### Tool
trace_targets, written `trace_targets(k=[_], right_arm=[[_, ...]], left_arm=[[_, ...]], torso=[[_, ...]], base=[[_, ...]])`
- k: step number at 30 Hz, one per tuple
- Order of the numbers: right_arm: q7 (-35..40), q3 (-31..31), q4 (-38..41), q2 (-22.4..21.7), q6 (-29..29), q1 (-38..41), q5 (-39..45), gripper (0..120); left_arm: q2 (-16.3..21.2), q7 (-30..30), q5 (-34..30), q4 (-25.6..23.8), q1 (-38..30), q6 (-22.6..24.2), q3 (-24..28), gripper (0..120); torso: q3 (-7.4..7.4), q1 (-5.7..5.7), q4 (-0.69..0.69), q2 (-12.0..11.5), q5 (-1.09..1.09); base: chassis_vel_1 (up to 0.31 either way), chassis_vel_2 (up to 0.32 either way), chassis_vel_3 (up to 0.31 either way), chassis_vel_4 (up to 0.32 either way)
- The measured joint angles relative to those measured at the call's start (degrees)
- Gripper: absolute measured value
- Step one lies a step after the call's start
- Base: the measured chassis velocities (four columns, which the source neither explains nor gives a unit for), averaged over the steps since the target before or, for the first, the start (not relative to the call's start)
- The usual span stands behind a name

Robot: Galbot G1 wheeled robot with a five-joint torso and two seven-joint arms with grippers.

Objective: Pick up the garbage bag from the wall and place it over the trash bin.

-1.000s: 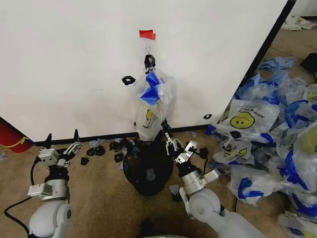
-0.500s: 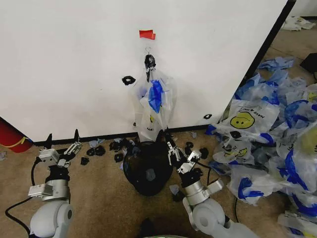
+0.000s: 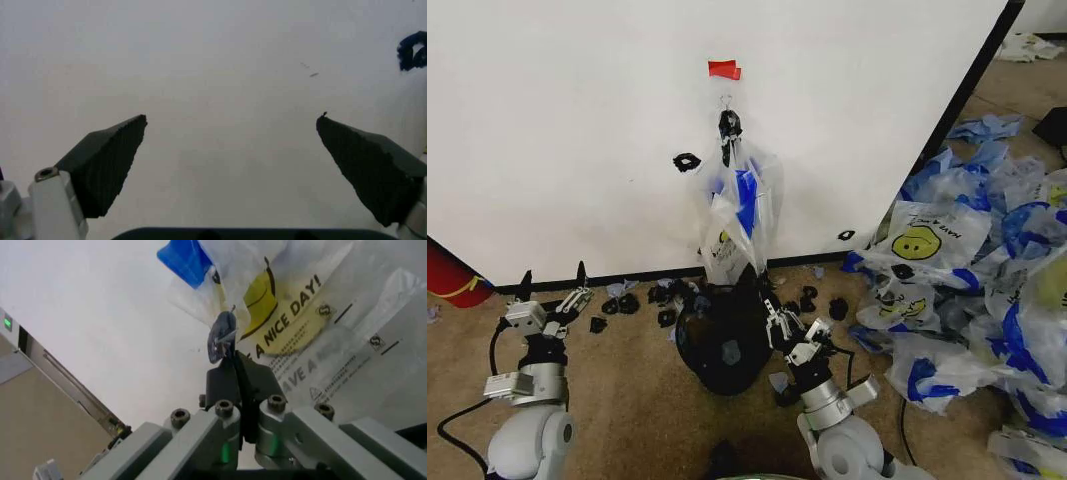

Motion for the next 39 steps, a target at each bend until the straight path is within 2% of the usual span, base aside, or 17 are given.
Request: trace_targets(k=[21, 39], right_arm=[[-1.5, 0.3, -0.6, -0.2, 1.6, -3.3, -1.5, 0], [-4.0, 2.4, -0.3, -0.1, 3.9, -9.3, -5.0, 0]], left_arm=[[0.0, 0.0, 0.1, 0.6, -0.3, -0.3, 0.1, 100], [0.0, 0.0, 0.1, 0.4, 0.0, -0.5, 0.1, 100]], torso=[[0.00, 0.00, 0.00, 0.0, 0.00], [0.00, 0.00, 0.00, 0.0, 0.00]], base=[[0.000, 0.000, 0.000, 0.000], [0.000, 0.000, 0.000, 0.000]])
